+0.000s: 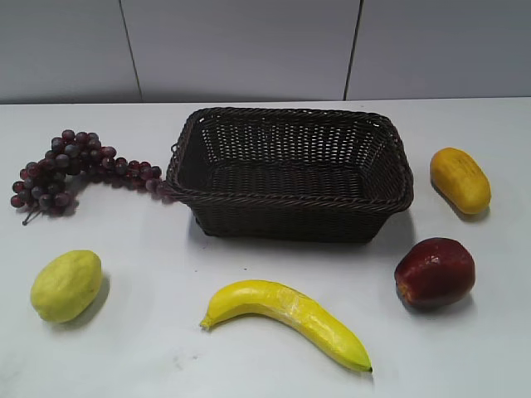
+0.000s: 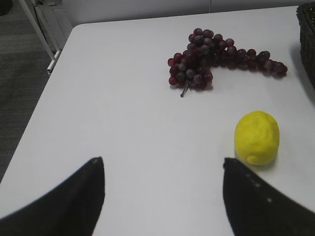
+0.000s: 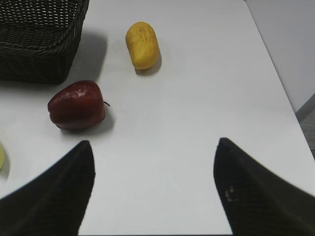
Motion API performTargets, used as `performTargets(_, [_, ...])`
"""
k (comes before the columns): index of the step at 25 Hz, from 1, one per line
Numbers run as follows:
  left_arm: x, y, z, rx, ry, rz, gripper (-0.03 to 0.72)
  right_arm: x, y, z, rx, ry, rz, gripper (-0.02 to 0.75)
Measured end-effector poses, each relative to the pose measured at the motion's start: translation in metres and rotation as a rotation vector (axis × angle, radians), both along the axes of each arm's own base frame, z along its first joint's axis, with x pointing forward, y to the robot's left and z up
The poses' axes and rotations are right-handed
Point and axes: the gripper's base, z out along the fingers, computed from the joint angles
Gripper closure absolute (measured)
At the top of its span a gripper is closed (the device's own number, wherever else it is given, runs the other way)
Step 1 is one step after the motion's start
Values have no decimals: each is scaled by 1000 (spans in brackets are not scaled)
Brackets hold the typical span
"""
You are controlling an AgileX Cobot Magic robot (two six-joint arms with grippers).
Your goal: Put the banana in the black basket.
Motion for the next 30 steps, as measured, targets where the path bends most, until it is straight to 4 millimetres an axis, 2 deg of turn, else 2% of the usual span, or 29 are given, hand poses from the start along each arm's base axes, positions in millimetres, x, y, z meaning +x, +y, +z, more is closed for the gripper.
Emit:
performTargets(6, [0,0,0,0,0,0,133,0,0,0,0,0,0,164])
performTargets(9, [0,0,0,0,0,0,133,8,0,0,1,48,0,164])
performTargets(13, [0,0,0,0,0,0,133,36,3,1,17,198,33,164])
performTargets(21, [0,0,0,0,0,0,133,106,17,10,-17,404,263,164])
performTargets(24, [0,0,0,0,0,0,133,133,22,7,-21,475,357,164])
performTargets(30, [0,0,0,0,0,0,133,170,36,-6,-41,564,465,164])
